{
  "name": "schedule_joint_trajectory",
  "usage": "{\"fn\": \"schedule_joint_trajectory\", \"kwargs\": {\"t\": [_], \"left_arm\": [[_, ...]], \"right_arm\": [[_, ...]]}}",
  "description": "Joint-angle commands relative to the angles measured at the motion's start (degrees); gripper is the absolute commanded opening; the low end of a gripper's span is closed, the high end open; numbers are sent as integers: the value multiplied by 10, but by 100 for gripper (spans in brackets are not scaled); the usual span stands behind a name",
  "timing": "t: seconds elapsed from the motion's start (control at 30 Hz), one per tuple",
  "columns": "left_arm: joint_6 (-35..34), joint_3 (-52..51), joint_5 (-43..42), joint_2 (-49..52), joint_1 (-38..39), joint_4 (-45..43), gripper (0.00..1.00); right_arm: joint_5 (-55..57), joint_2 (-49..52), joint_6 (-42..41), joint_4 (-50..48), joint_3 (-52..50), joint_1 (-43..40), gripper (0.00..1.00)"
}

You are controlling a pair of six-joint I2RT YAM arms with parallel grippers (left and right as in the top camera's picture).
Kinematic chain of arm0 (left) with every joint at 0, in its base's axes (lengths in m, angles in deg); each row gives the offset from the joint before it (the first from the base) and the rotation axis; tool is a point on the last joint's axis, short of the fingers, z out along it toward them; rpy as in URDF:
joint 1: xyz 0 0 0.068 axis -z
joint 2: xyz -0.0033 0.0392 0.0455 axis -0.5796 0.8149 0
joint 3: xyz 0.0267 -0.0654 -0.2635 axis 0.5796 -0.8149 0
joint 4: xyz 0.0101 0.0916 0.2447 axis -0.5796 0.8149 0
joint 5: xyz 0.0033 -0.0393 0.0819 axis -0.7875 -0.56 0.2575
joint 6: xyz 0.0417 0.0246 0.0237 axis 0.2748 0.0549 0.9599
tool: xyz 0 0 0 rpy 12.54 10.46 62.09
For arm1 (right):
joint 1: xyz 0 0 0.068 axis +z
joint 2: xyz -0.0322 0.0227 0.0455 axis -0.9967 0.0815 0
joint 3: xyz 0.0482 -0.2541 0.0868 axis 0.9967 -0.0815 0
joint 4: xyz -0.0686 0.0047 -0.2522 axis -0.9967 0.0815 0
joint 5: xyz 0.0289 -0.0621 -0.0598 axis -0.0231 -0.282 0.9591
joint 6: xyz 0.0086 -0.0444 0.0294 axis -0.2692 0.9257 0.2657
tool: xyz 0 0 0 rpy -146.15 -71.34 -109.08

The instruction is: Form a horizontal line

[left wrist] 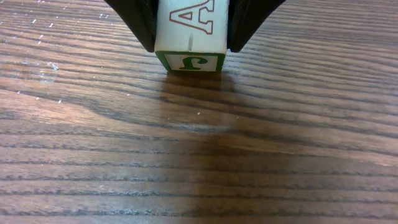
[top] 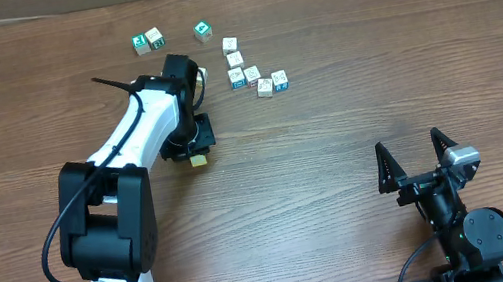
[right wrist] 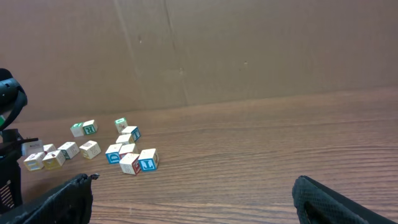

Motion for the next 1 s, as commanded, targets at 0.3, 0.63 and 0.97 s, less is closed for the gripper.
{"fn": "schedule_joint_trajectory", "kwargs": {"t": [0.3,0.63,0.97], "left_arm": [[-51,-8,29,6,5,3,19],[-51,-34,28,6,5,-26,22],[-50,-41,28,7,5,-36,27]], "right_arm": [[3,-5,2,-3,-6,-3,100],[3,-5,2,-3,-6,-3,100],[3,-5,2,-3,-6,-3,100]]}}
